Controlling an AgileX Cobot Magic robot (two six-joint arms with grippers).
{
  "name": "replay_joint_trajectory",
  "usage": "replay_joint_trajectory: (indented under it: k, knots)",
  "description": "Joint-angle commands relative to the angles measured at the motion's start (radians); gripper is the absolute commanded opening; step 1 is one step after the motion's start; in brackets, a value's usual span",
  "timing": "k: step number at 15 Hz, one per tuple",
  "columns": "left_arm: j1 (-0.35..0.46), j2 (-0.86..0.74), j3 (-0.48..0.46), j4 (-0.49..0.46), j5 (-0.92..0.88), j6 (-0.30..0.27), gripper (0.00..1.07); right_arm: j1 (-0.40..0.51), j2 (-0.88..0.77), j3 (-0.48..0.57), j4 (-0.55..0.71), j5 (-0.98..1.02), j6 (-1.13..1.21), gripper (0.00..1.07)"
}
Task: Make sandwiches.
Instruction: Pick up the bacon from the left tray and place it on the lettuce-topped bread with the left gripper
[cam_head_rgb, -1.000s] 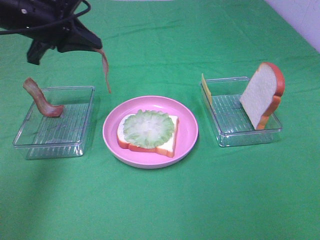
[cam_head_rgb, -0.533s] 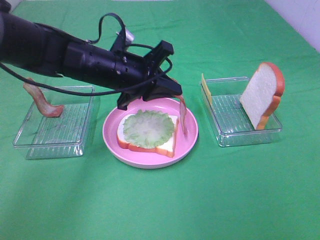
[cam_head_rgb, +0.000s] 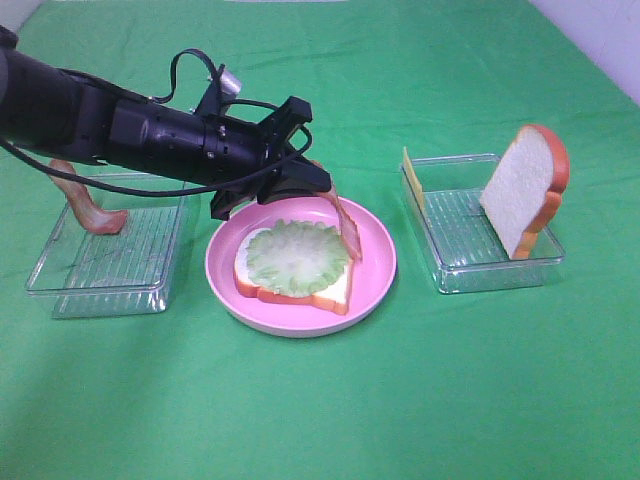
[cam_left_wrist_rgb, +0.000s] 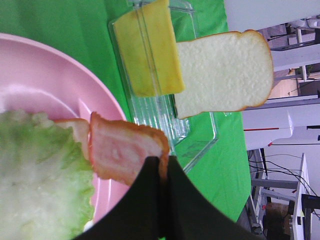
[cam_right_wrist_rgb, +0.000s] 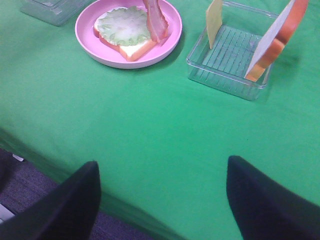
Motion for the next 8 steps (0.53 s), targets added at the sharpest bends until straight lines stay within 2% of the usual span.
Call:
replay_joint_trajectory:
  k: [1,2,3,6,7,8]
  knots:
    - [0.015,-0.004,-0.003,0.084,0.011,-0.081,0.0,-0.003,-0.009,0.003,-0.005,-0.013,-0.005,0.68]
    - [0.021,-0.004,-0.003,0.139,0.005,-0.12,0.0,-0.003,-0.009,0.003,-0.005,-0.013,-0.005,0.68]
    - [0.021,-0.004,-0.003,0.165,0.005,-0.137,0.0,-0.003,-0.009,0.003,-0.005,-0.013,-0.005,0.68]
    - [0.024,-0.005,-0.003,0.262,-0.035,-0.238,0.0,-0.003,-0.009,0.003,-0.005,-0.013,-0.005,0.68]
    - [0.024,-0.006,-0.003,0.298,-0.068,-0.303,0.0,-0.003,-0.009,0.003,-0.005,-0.013,-0.005,0.68]
    - [0.024,-0.007,-0.003,0.31,-0.076,-0.312,0.0,-0.003,-0.009,0.003,-0.005,-0.013,-0.005,0.68]
